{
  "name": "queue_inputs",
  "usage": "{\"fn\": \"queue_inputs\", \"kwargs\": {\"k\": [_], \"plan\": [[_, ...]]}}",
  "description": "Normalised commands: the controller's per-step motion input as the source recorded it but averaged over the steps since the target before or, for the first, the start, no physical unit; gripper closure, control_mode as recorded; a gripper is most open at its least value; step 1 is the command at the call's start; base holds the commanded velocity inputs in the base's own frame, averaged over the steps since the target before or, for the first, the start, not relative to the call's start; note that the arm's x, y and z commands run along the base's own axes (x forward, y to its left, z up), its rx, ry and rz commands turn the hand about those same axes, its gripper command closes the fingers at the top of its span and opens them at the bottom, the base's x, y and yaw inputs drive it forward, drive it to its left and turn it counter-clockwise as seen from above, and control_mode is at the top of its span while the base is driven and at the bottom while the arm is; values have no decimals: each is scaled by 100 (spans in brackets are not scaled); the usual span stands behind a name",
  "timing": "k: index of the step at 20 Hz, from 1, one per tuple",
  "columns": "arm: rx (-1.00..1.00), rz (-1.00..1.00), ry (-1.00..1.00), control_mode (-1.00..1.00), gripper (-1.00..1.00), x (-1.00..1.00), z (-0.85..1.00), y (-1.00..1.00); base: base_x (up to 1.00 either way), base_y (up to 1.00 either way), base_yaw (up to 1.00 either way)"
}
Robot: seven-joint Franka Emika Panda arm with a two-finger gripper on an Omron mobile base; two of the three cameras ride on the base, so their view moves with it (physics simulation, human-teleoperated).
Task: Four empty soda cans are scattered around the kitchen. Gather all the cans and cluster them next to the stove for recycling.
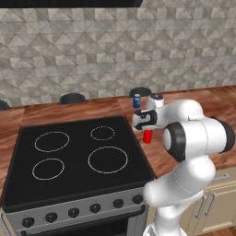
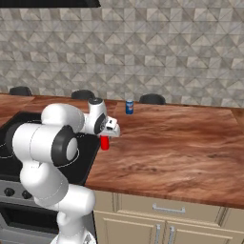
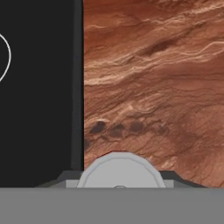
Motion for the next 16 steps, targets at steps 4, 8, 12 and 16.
{"fn": "queue_inputs", "kwargs": {"k": [4,8,12,16], "plan": [[0,0,0,-100,100,0,-4,0,0,0,0],[0,0,0,-100,100,0,0,0,0,0,0],[0,0,0,-100,-100,0,0,0,0,0,0],[0,0,0,-100,-100,0,0,0,0,0,0]]}}
